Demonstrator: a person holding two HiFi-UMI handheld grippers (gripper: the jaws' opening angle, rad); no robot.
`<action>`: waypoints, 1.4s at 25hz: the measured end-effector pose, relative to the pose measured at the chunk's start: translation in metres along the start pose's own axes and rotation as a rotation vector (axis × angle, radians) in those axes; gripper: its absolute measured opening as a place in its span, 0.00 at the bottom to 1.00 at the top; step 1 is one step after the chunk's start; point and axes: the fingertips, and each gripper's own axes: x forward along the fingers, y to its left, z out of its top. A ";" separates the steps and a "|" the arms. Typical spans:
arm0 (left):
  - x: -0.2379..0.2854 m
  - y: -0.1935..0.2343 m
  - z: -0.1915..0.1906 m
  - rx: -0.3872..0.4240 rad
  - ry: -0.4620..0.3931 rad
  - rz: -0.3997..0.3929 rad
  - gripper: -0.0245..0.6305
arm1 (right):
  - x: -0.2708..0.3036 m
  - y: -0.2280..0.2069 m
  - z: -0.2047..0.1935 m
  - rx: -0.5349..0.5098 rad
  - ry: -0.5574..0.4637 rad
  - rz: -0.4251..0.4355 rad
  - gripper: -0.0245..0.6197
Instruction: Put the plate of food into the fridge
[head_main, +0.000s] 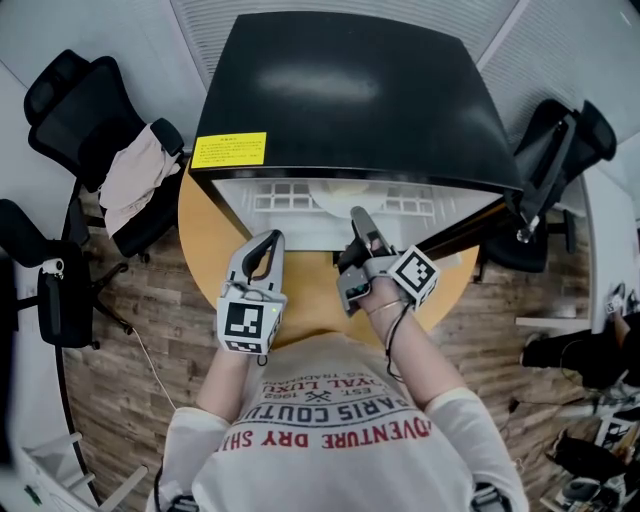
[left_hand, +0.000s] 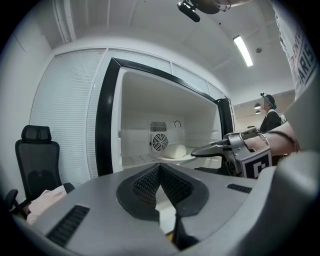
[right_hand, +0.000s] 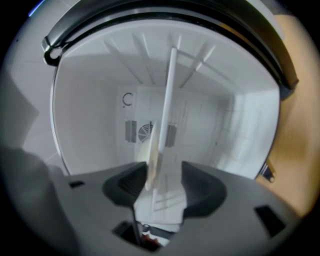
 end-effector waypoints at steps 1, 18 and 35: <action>0.000 0.000 0.000 0.000 0.002 -0.001 0.09 | 0.000 0.000 0.000 -0.001 -0.002 0.001 0.38; -0.021 -0.014 0.003 0.001 -0.019 -0.014 0.09 | -0.045 0.010 -0.015 -0.086 -0.013 0.002 0.12; -0.047 -0.035 0.002 -0.003 -0.027 -0.078 0.09 | -0.088 0.053 -0.055 -0.951 0.050 0.070 0.08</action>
